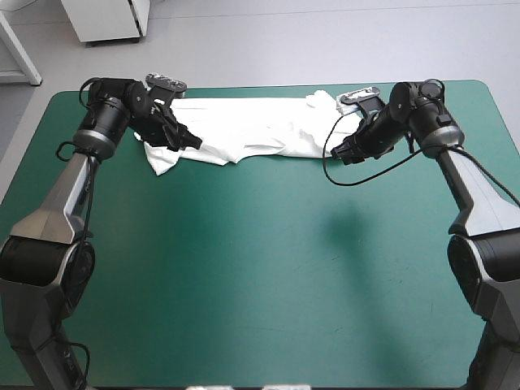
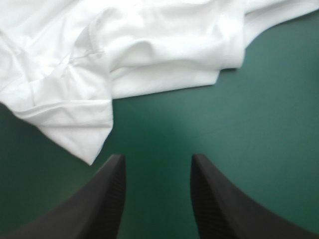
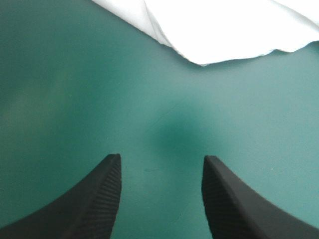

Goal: Fold the cloth

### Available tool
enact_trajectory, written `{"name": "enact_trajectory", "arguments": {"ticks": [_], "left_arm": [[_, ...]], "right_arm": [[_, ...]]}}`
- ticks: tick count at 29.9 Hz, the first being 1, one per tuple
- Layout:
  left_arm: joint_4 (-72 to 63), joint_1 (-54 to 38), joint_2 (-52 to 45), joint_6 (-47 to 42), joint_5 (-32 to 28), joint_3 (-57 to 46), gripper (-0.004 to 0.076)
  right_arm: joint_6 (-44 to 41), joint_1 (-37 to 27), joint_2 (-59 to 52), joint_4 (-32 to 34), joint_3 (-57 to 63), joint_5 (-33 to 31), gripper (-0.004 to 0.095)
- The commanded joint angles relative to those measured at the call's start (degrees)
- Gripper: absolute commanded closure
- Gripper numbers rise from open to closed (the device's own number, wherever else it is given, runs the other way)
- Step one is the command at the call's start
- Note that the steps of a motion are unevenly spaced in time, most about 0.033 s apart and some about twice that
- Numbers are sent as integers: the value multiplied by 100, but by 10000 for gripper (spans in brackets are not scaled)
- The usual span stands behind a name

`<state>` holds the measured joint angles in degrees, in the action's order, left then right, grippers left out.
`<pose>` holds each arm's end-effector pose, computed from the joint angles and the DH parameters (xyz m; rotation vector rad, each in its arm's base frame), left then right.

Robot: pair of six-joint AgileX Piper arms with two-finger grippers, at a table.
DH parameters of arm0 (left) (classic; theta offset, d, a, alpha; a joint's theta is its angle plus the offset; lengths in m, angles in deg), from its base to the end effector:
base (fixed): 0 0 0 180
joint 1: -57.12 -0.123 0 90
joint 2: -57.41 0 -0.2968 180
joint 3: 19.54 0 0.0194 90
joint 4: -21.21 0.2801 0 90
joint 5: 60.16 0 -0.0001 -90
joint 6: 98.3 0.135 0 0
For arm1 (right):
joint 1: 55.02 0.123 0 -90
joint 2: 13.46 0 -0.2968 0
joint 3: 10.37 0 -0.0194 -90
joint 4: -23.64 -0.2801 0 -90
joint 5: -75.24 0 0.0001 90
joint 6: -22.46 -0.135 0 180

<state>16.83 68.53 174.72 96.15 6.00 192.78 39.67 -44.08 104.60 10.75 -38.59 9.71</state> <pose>0.4672 -0.1039 0.3126 0.5731 2.5721 -0.0846 0.4620 0.1172 0.2854 -0.5903 2.6236 0.2713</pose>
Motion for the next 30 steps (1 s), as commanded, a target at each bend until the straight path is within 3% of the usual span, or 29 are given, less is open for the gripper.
{"name": "enact_trajectory", "arguments": {"ticks": [1,15,21,26,30], "left_arm": [[-82,-246,-351,-133,-37,153,402],[109,-596,-162,-183,-9,153,401],[160,-749,3,-183,-62,153,400],[125,-950,120,-183,-180,153,308],[137,-1004,315,-183,-319,153,284]], "right_arm": [[19,-37,-327,-34,-197,256,386],[50,-59,-317,157,-353,739,366],[-14,-354,-307,63,-584,886,366],[-16,-614,-307,-75,-584,906,366],[-4,-664,-307,-102,-596,1042,366]]}}
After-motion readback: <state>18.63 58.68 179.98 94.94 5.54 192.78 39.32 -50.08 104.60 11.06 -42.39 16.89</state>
